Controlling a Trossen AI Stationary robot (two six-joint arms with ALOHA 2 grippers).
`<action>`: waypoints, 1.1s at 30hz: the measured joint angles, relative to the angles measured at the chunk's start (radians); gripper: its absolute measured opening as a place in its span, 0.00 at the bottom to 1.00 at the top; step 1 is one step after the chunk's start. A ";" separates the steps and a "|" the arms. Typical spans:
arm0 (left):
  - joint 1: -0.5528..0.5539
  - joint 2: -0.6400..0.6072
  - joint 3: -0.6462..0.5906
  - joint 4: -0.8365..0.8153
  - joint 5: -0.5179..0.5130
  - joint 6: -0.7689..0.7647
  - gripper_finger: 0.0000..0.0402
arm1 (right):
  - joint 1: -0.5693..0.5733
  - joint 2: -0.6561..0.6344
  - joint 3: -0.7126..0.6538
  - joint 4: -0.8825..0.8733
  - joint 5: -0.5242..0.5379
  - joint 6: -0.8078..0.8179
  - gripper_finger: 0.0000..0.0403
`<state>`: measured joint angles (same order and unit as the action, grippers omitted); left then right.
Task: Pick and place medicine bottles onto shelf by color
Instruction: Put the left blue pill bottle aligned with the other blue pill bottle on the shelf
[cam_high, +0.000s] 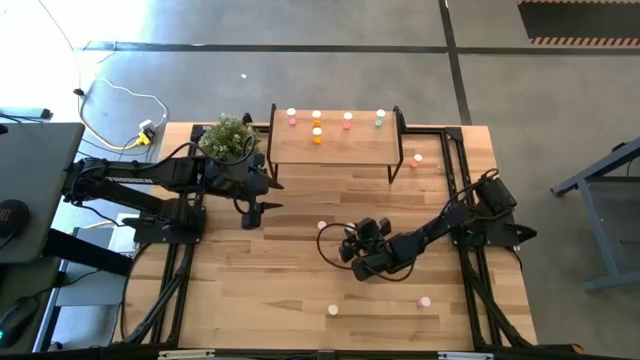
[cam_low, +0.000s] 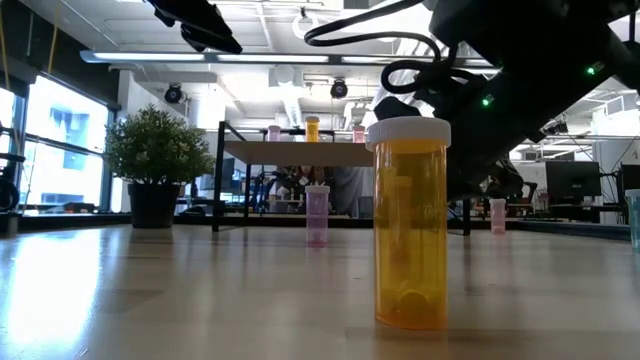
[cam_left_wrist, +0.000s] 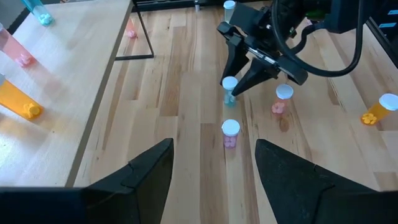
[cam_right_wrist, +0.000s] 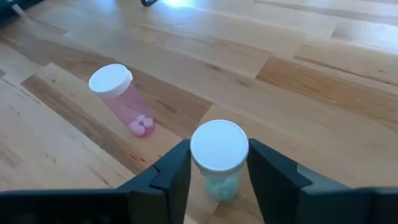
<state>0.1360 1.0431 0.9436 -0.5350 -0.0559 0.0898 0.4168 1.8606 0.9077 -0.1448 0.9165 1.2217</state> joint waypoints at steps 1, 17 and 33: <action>0.000 0.000 0.000 0.000 0.000 0.000 0.54 | 0.000 0.000 0.000 0.000 0.000 0.000 0.34; 0.000 0.000 0.000 0.000 0.000 0.000 0.54 | 0.000 -0.001 0.000 0.000 0.018 0.000 0.29; 0.000 0.000 0.000 0.001 0.000 0.000 0.54 | -0.009 -0.167 0.000 -0.028 0.065 -0.148 0.29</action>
<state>0.1357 1.0431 0.9439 -0.5339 -0.0559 0.0902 0.4075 1.6940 0.9077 -0.1726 0.9814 1.0738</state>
